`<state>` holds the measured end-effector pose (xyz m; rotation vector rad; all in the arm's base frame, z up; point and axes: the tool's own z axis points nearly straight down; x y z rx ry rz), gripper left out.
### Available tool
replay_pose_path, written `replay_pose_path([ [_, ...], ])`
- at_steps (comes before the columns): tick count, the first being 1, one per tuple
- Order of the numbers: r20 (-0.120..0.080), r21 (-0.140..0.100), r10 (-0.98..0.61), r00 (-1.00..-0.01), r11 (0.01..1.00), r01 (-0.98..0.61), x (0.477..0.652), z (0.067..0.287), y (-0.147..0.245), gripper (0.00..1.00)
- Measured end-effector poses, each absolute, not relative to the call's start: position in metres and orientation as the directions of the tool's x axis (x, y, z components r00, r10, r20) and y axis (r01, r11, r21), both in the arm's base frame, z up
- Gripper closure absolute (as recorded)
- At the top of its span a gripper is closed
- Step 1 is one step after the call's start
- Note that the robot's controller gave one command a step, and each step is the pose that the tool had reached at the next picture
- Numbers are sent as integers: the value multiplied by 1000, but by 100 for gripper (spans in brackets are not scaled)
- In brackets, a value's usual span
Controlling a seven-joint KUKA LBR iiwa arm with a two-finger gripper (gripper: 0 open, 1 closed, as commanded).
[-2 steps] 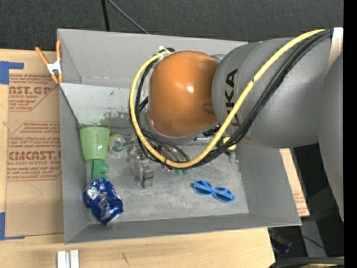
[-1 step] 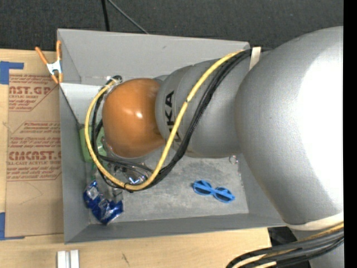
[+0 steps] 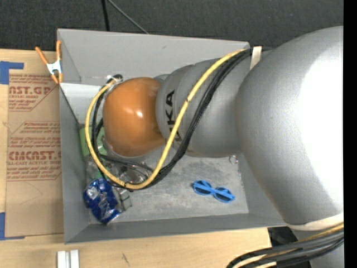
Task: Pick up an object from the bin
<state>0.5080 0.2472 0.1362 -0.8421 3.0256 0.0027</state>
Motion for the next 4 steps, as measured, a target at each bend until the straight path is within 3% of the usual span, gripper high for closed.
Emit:
replay_pose_path([
  [1,-1,-4,-733,-681,681,-733,521,80,242,0],
  [2,-27,-9,-731,-682,682,-731,526,86,246,100],
  [3,-10,-5,-732,-682,682,-732,540,168,223,100],
  [4,-7,-2,-729,-684,684,-729,504,227,221,100],
])
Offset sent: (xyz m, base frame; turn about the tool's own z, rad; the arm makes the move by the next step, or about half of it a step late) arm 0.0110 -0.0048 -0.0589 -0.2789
